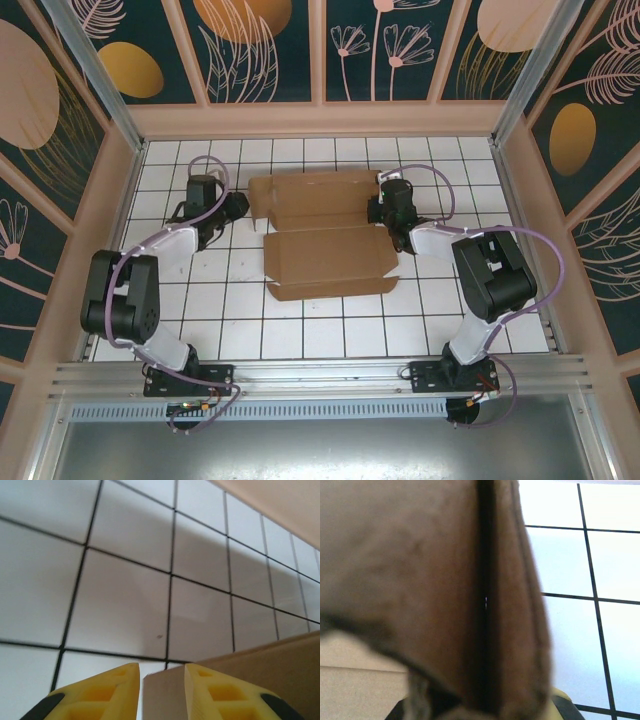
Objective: Fold the paper box
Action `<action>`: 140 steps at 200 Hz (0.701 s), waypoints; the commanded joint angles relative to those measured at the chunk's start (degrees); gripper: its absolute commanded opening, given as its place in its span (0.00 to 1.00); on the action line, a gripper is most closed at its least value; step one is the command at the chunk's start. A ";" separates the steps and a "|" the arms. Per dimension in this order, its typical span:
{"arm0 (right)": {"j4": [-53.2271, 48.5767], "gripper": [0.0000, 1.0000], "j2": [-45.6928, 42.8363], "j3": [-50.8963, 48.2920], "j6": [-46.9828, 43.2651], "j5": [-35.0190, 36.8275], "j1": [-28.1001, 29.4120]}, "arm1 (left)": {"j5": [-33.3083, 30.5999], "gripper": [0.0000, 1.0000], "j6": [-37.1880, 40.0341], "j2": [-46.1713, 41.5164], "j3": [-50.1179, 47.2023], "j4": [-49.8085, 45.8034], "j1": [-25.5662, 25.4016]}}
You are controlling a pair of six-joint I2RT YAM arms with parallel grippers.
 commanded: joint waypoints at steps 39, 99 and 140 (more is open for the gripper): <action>-6.29 0.00 1.75 0.12 0.03 -1.60 0.53 | 9.13 0.30 8.98 3.18 1.44 6.74 0.22; -6.73 0.00 2.05 0.51 -0.14 -1.95 0.62 | 14.64 0.31 9.07 4.44 0.12 8.84 0.12; -6.82 0.00 2.43 0.76 -0.23 -2.27 0.80 | 15.35 0.34 10.60 5.33 1.93 7.16 -0.13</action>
